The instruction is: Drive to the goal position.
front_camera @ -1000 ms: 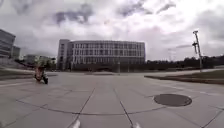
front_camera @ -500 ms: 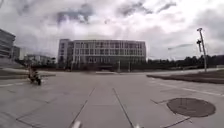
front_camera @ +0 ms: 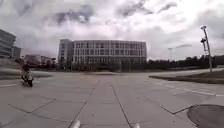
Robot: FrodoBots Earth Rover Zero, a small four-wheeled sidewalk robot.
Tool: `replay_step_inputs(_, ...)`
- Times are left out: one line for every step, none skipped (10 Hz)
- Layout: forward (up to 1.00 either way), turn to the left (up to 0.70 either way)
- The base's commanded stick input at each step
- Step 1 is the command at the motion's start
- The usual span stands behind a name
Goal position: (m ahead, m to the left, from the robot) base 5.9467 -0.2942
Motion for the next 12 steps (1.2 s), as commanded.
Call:
replay_step_inputs(1.00,0.00)
replay_step_inputs(1.00,0.00)
replay_step_inputs(1.00,0.00)
replay_step_inputs(1.00,0.00)
replay_step_inputs(1.00,-0.31)
replay_step_inputs(1.00,-0.09)
replay_step_inputs(1.00,0.00)
replay_step_inputs(1.00,0.00)
replay_step_inputs(1.00,0.00)
replay_step_inputs(1.00,0.00)
replay_step_inputs(1.00,0.00)
replay_step_inputs(1.00,0.00)
